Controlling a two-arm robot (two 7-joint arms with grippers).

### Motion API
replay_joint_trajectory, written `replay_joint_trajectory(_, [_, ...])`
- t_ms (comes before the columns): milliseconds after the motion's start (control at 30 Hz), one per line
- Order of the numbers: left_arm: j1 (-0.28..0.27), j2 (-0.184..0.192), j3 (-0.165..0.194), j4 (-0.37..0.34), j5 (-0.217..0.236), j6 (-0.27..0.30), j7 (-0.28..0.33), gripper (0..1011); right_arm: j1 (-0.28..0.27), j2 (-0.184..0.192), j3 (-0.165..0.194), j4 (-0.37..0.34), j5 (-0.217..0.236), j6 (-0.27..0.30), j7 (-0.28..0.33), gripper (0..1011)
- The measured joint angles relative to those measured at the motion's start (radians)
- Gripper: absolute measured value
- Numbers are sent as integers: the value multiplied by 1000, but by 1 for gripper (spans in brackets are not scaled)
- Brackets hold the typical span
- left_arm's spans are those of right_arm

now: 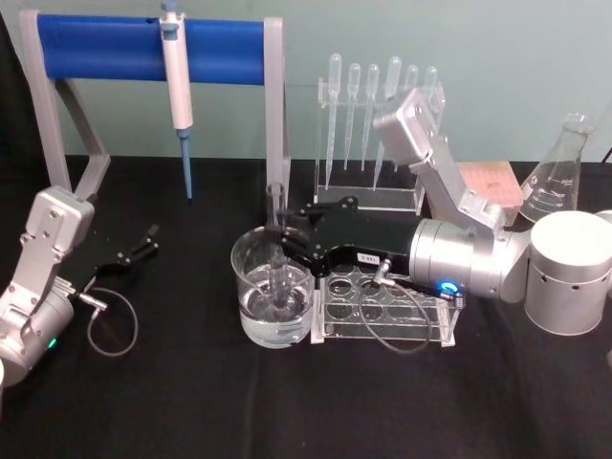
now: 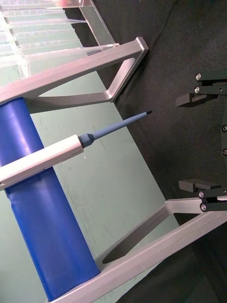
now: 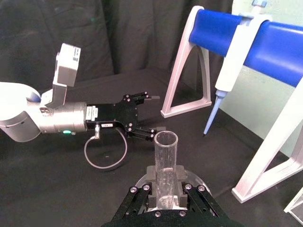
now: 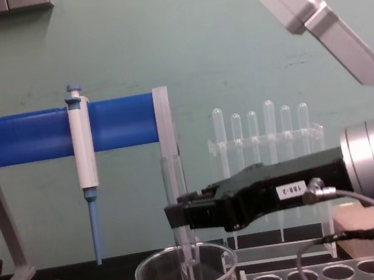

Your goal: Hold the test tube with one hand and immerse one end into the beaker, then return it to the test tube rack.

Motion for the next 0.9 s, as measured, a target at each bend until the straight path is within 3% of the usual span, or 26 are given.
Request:
replay_joint_trajectory(567, [0,0,0,0,0,0,0,1000,-62,-24,28,26,-54,-94,17,241])
replay_joint_trajectory(900, [0,0,0,0,0,0,0,1000,-76,-36,41,46,-84,-116,27,241])
